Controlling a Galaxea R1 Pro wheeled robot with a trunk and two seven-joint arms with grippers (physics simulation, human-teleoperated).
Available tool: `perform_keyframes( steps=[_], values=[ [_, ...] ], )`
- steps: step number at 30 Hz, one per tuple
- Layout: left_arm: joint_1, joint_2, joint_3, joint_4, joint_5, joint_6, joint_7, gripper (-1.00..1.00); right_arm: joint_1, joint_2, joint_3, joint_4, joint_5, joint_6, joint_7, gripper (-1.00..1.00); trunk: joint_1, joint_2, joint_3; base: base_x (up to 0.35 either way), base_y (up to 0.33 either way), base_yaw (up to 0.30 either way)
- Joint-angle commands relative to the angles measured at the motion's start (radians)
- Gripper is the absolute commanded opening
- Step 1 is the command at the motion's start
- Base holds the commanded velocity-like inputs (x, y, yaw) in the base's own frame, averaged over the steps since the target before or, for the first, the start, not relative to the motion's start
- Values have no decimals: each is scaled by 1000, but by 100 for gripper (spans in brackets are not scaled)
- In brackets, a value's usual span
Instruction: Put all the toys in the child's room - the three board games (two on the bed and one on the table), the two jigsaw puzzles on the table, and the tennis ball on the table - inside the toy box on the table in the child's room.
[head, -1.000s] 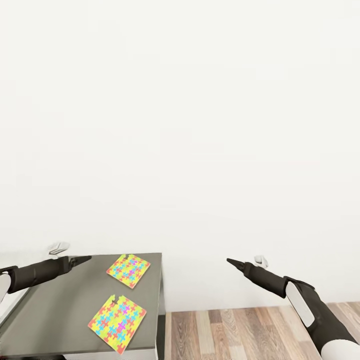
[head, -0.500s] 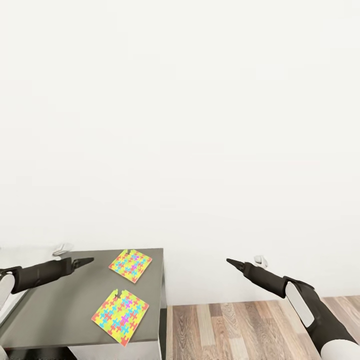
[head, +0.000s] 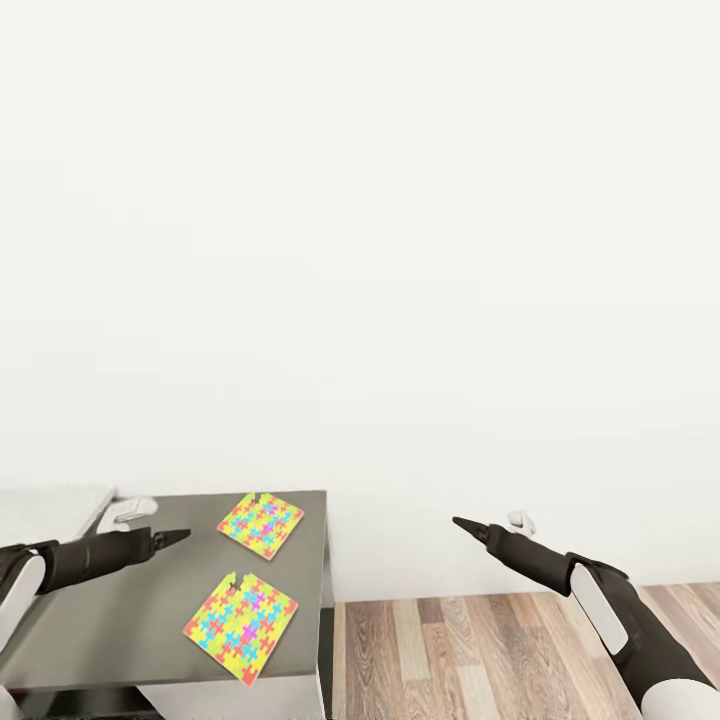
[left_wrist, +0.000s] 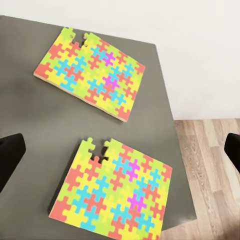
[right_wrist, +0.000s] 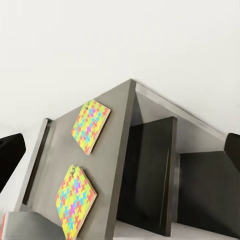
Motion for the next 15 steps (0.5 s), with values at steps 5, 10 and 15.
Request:
perform_keyframes(
  steps=[5,10,15],
  values=[
    [-3,-4,1,30,-11,-9,-1,100,-1,0,-1,0,-5,7,0,100,1,-2,-11,0,0,0],
    [-3,-6,1,45,-15,-29,19,100,-1,0,0,0,-5,6,0,100,1,-2,-19,0,0,0],
    [-3,-19,0,50,-17,-44,46,100,-1,0,0,0,-5,6,0,100,1,-2,-27,0,0,0]
  ],
)
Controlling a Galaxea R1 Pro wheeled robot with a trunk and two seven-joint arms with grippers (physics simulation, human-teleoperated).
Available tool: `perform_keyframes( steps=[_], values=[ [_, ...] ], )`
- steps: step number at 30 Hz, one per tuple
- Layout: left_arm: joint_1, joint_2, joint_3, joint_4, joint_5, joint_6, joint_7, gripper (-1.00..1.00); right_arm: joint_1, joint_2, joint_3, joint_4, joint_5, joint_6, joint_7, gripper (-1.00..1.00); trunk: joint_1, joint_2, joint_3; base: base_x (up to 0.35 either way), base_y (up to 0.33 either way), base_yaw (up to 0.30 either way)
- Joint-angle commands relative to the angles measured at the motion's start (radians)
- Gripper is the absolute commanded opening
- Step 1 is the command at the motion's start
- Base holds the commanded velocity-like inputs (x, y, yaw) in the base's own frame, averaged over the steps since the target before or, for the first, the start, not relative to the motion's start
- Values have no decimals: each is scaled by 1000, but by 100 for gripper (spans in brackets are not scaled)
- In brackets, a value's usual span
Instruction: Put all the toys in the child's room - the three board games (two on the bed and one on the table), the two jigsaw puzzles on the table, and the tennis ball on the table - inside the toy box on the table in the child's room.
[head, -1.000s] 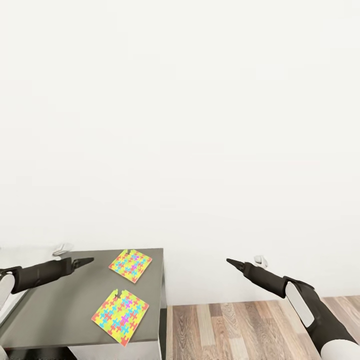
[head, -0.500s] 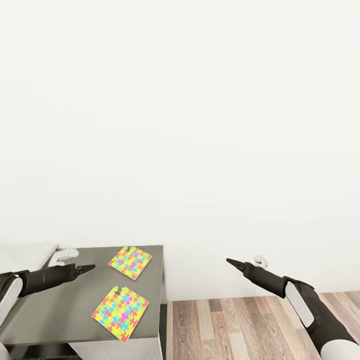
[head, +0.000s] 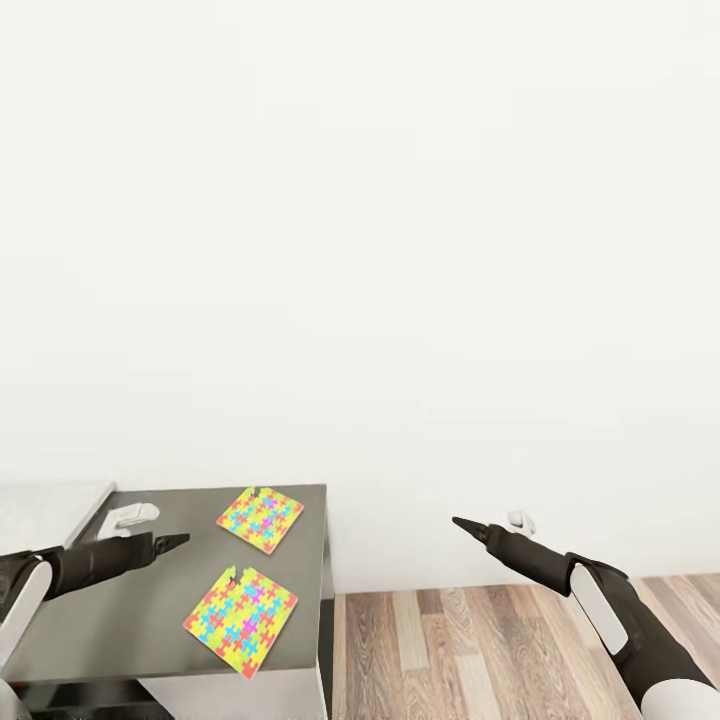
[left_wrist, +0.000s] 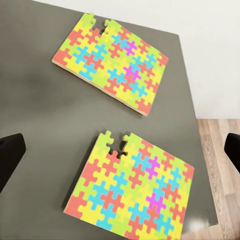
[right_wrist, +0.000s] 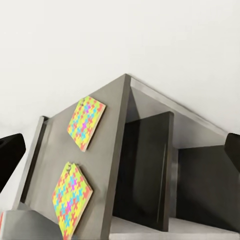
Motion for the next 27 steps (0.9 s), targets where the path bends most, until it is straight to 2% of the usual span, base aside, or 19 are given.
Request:
perform_keyframes(
  steps=[1,10,13,20,27],
  values=[
    [-1,-2,1,0,0,5,0,100,-1,0,-1,0,-5,7,1,100,1,-2,-4,0,0,0],
    [-1,-10,0,1,-1,1,15,100,-1,0,-1,0,-4,7,1,100,1,-2,-19,0,0,0],
    [-1,-28,0,0,-2,0,16,100,-1,0,-1,0,-4,7,1,100,1,-2,-24,0,0,0],
    [-1,-38,0,1,-3,0,16,100,-1,0,-1,0,-4,7,1,100,1,-2,-35,0,0,0],
    [-1,-41,-1,2,-7,-64,14,100,-1,0,-1,0,-4,7,1,100,1,-2,-47,0,0,0]
  ],
)
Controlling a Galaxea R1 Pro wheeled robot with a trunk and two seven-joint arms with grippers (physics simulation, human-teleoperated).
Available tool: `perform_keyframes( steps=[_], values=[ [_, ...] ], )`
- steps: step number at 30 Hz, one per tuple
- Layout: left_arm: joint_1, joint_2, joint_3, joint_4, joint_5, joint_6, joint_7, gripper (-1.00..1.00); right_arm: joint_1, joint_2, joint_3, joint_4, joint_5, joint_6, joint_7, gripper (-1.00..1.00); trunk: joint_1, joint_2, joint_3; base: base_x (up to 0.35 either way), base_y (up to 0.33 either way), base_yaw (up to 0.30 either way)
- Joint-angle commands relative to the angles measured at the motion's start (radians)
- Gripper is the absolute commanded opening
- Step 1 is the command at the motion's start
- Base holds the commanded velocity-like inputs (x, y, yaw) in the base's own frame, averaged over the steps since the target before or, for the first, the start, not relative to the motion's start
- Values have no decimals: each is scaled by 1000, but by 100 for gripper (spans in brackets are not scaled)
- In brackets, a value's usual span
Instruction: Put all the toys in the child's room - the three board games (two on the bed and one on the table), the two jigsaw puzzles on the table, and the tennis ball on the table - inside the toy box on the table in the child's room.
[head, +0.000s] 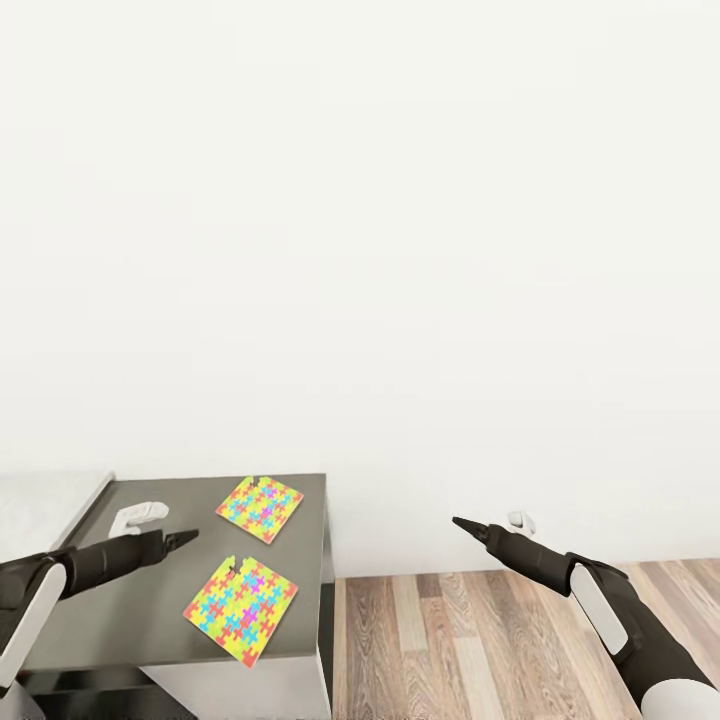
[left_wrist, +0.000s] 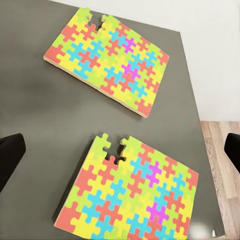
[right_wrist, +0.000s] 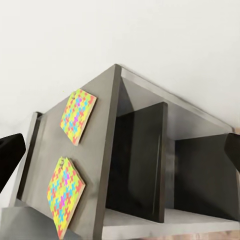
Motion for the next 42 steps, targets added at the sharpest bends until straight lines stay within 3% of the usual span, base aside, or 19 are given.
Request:
perform_keyframes(
  steps=[1,42],
  values=[
    [-1,0,1,0,2,3,-3,100,-1,0,-1,0,-5,7,1,100,1,-2,-4,0,0,0],
    [-1,0,1,-1,3,-7,-9,100,-1,0,-2,0,-7,7,-1,100,1,-2,-71,0,0,0]
  ],
)
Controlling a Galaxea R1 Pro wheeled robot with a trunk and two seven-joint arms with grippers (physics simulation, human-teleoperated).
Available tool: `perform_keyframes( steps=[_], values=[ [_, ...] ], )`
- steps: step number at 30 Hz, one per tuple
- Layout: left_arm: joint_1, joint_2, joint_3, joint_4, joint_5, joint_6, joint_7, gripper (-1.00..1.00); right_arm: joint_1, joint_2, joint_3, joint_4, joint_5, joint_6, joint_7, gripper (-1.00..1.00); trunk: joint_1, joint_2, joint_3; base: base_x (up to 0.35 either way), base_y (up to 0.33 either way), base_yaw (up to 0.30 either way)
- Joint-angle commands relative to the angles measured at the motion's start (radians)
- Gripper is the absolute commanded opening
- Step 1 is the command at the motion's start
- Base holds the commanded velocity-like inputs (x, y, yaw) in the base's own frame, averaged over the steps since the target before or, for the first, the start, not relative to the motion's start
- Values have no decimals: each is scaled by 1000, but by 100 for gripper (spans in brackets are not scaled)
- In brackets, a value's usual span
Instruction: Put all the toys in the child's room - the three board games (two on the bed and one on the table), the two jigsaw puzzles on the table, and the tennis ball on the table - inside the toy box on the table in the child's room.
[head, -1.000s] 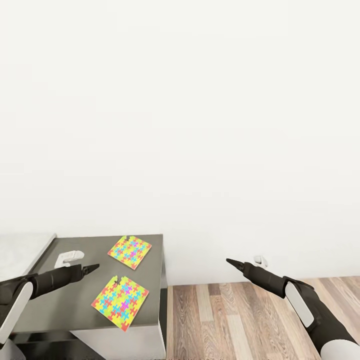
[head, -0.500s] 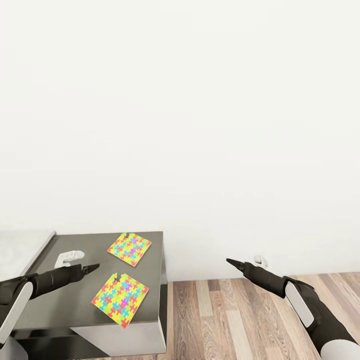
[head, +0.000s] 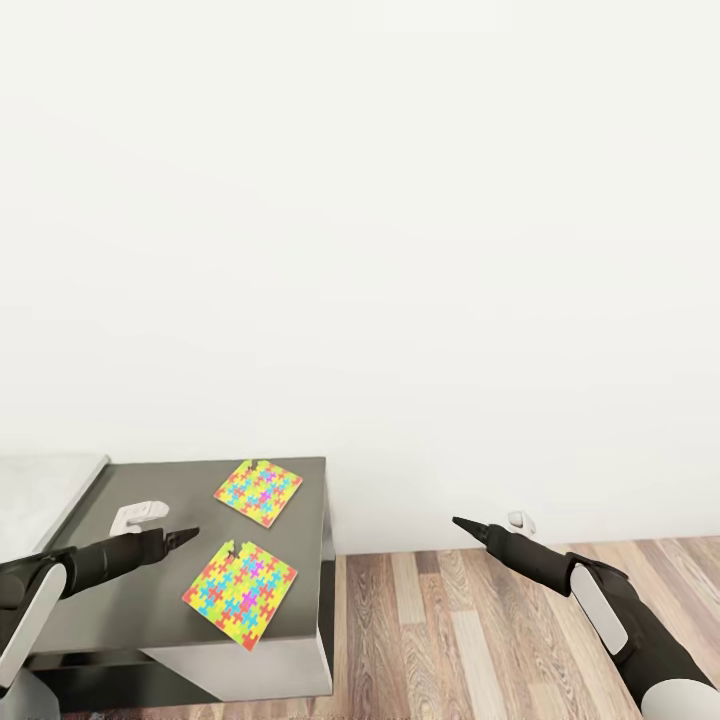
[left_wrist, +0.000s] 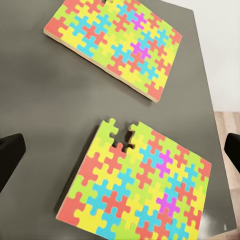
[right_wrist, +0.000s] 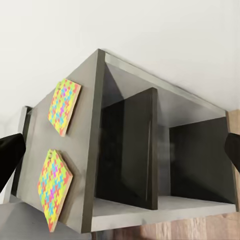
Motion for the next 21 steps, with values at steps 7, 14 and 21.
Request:
perform_keyframes(
  steps=[7,14,21],
  values=[
    [-1,0,1,0,2,6,1,100,-1,0,-2,0,-5,7,0,100,1,-2,-13,0,0,0],
    [-1,0,1,0,2,5,2,100,-1,0,-2,0,-5,7,-1,100,1,-2,-25,0,0,0],
    [-1,0,1,0,1,5,2,100,-1,0,-2,0,-5,7,-2,100,1,-2,-36,0,0,0]
  ],
)
